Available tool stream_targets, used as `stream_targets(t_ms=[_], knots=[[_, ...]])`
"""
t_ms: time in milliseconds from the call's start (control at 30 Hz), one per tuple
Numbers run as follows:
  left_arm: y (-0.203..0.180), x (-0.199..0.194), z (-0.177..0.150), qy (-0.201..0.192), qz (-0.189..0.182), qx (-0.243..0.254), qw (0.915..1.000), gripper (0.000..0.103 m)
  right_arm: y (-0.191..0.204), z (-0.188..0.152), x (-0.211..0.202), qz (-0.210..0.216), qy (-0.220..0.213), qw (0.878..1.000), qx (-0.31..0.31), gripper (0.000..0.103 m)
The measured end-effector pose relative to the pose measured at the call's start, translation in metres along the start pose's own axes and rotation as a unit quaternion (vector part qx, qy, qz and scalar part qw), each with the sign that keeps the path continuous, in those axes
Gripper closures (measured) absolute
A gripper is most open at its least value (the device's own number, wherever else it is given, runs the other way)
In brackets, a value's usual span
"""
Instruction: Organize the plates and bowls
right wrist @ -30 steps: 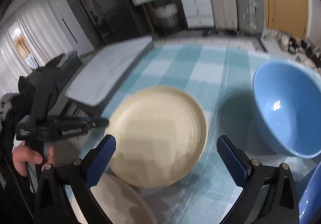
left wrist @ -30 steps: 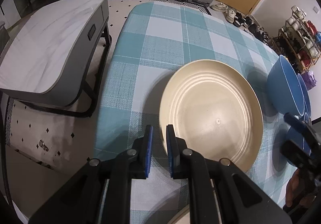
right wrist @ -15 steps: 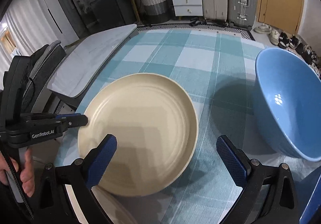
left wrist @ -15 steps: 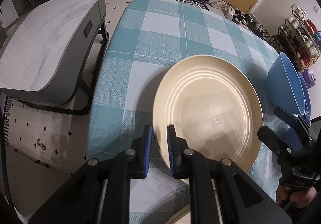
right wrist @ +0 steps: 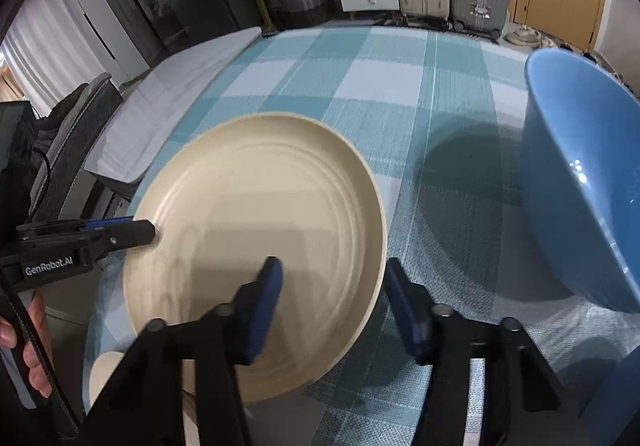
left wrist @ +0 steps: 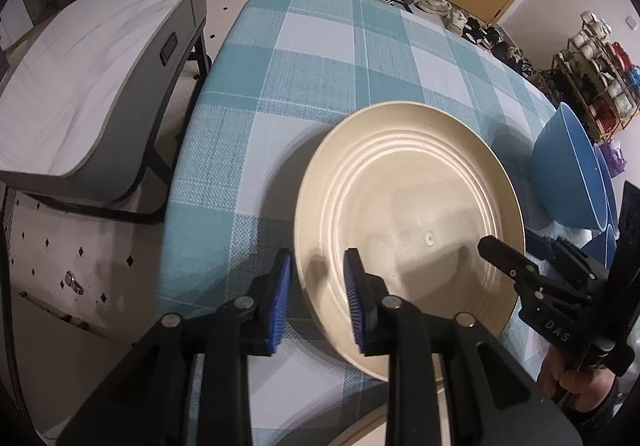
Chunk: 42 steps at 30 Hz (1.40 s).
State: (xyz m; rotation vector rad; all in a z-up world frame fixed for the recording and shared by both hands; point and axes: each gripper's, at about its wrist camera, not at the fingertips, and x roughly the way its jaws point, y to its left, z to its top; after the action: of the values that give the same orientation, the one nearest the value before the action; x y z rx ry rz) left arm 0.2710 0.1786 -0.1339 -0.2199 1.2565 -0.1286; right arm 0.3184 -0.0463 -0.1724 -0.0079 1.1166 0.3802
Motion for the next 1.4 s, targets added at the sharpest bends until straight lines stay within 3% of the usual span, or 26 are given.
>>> stream_targets(t_ms=[100, 167, 267, 467, 533, 567, 767, 933, 1400], knots=[[0.001, 0.0, -0.001, -0.006, -0.005, -0.003, 1.0, 0.064, 0.0, -0.002, 0.003, 0.004, 0.001, 1.0, -0.002, 0.058], [0.001, -0.001, -0.001, -0.013, 0.003, 0.0, 0.9999, 0.062, 0.0, -0.002, 0.004, -0.003, 0.0, 1.0, -0.006, 0.066], [0.003, -0.001, 0.001, -0.015, 0.038, 0.0, 0.9992, 0.061, -0.003, -0.001, 0.004, -0.006, -0.001, 1.0, 0.001, 0.072], [0.0, 0.003, 0.001, -0.011, 0.015, 0.016, 0.9997, 0.062, -0.004, -0.001, 0.003, -0.012, 0.0, 1.0, 0.003, 0.079], [-0.001, 0.007, 0.001, -0.001, 0.001, 0.018, 0.9998, 0.066, -0.004, -0.001, 0.003, -0.013, -0.001, 1.0, 0.005, 0.079], [0.0, 0.008, 0.001, 0.003, -0.009, 0.016, 0.9998, 0.076, -0.005, -0.002, 0.003, -0.012, -0.002, 1.0, 0.005, 0.079], [0.002, 0.009, 0.001, 0.009, -0.013, 0.016, 0.9998, 0.087, -0.003, -0.004, 0.002, -0.02, -0.005, 1.0, 0.0, 0.082], [0.003, 0.007, 0.0, 0.007, -0.009, 0.017, 0.9998, 0.089, -0.008, -0.005, 0.0, -0.008, -0.008, 1.0, 0.018, 0.087], [0.001, -0.01, 0.001, -0.012, -0.004, 0.017, 0.9998, 0.089, -0.004, -0.002, -0.018, 0.0, -0.026, 0.999, 0.024, 0.088]])
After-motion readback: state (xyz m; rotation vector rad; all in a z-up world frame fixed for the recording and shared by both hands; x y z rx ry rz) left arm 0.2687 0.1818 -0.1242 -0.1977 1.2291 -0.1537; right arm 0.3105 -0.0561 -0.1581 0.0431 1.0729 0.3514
